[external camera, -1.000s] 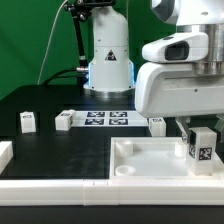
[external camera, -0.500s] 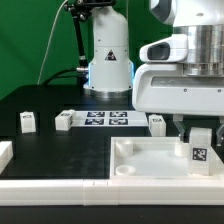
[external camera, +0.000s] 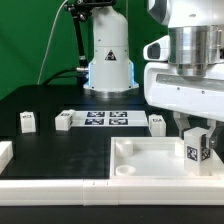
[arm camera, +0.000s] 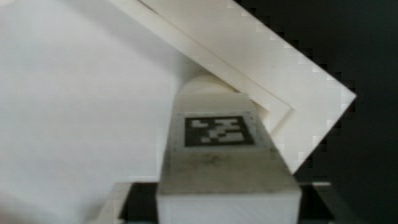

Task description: Assemble one leg

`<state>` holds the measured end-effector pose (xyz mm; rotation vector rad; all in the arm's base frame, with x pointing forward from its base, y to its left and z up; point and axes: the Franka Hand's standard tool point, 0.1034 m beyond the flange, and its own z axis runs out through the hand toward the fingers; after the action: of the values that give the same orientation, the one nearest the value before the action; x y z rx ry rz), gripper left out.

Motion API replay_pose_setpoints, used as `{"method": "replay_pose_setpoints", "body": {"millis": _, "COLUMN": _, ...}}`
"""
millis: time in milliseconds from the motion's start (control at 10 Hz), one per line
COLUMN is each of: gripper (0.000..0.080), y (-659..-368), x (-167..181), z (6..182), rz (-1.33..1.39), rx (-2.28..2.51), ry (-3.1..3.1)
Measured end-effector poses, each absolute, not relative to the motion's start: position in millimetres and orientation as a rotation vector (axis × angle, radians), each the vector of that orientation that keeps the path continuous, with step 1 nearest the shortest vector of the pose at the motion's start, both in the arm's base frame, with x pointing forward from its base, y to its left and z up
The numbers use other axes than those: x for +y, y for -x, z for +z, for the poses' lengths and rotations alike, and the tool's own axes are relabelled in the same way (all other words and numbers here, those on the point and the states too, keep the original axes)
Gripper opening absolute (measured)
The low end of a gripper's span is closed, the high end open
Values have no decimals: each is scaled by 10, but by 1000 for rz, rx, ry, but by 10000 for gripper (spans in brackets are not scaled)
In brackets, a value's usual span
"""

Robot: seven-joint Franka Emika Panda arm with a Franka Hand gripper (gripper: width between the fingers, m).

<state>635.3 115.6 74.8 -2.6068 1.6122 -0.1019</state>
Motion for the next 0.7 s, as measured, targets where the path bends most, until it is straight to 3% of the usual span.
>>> {"method": "replay_pose_setpoints", "body": {"millis": 300, "gripper": 299, "y": -6346, "x": 1157, "z": 742, "rz": -96, "rx": 1668, "ry": 2573}}
{"method": "replay_pose_setpoints", "body": {"millis": 500, "gripper": 609, "y": -6352, "x": 1195, "z": 755, "rz": -96, "rx": 1587, "ry": 2624}}
{"method": "replay_pose_setpoints", "body": {"millis": 700, "gripper": 637, "y": -6341, "x": 1240, "z": 755, "rz": -104, "rx": 1364, "ry": 2757}}
